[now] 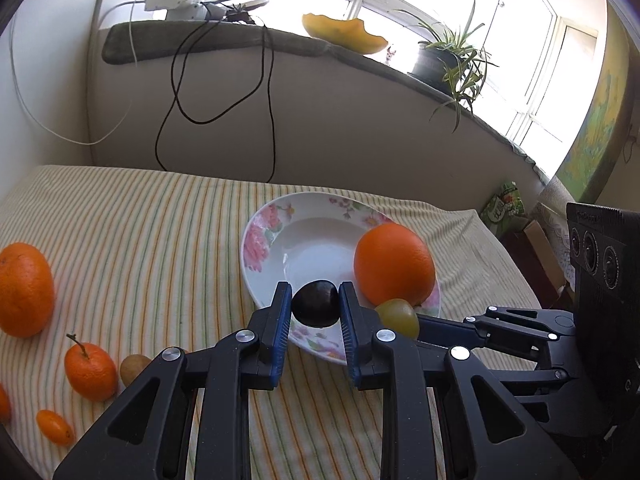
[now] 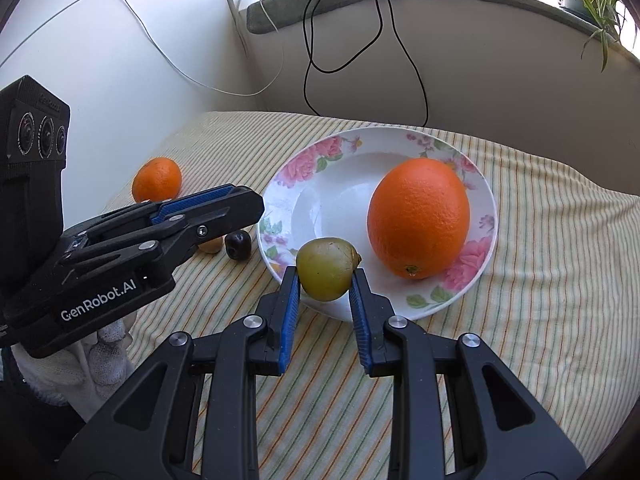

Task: Organize fruits
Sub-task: 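Carry both fruits to the plate and release them beside the orange, then withdraw both tools from the plate toward the remaining fruits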

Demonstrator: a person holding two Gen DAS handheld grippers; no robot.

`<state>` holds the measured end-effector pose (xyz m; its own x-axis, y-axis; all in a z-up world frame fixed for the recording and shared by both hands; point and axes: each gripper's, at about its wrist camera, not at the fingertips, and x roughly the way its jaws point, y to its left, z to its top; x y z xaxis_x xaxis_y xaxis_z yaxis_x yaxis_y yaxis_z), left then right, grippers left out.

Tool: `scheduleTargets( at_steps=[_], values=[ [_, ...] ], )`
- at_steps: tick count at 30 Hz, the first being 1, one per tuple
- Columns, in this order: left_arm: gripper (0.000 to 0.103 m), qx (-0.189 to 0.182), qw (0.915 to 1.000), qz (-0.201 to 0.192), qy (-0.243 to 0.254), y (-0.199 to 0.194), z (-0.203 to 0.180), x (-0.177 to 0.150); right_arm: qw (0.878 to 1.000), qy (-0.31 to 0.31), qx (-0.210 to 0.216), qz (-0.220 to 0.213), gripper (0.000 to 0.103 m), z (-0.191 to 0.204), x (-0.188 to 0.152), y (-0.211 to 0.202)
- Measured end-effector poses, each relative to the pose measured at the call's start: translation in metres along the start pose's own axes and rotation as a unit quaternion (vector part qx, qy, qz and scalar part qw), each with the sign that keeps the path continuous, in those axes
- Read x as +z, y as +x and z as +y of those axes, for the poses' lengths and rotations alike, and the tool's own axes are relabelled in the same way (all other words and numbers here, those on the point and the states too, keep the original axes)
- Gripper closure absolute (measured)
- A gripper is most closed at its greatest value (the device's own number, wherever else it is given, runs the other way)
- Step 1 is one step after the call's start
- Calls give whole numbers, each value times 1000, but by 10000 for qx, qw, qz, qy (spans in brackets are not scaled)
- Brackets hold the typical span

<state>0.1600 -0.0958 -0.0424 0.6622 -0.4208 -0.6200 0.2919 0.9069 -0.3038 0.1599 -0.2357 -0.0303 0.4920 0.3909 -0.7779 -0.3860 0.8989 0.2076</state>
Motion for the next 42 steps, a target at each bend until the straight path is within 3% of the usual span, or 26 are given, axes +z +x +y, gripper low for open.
scheduleTargets(
  at_steps=[18, 23, 25, 27, 30, 32, 42],
  values=[
    [80, -135, 9998, 153, 3, 15, -4, 4, 9996, -207, -133, 116, 77, 3, 3, 13],
    [60, -101, 9998, 160, 43, 15, -5, 4, 9995, -222, -173, 111, 76, 3, 3, 14],
    [60, -85, 9998, 153, 43, 15, -5, 3, 9996, -216, -177, 103, 76, 3, 4, 15],
    [60, -86, 9998, 149, 29, 13, -3, 3, 9995, -218, -198, 99, 71, 3, 4, 14],
    [60, -67, 9999, 120, -7, 10, -1, 3, 9996, -237, -158, 31, 55, 4, 3, 11],
    [60, -66, 9999, 88, -34, 7, 0, 4, 9994, -269, -209, -31, 52, 6, 3, 7],
    [60, -20, 9999, -24, -135, -9, 7, 1, 9993, -266, -226, -128, 50, 9, 1, -2]
  ],
)
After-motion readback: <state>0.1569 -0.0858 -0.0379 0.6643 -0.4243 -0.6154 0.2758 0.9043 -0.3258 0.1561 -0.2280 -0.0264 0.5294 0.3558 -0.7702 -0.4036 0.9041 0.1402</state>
